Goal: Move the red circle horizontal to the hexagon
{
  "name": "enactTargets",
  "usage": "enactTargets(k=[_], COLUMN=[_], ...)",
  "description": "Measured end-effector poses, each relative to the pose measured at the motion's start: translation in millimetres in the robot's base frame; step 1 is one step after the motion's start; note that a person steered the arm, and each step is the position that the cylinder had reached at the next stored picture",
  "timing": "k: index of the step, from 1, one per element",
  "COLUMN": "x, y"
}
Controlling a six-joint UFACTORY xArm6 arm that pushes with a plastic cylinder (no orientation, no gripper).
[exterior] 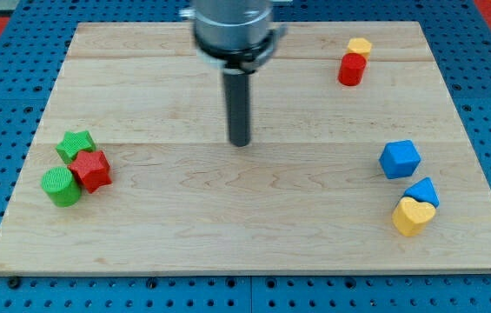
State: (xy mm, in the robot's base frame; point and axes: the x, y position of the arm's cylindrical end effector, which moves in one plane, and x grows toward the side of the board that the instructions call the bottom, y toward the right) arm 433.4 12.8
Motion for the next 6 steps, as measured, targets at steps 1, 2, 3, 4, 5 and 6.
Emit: enactTargets(k=[1,2,3,4,5,6], x=[-13.5,-24.8,-59.8,-91.5,-118.7,-125.4], y=[50.6,97.4,154.1,235.2,213.9,133.2])
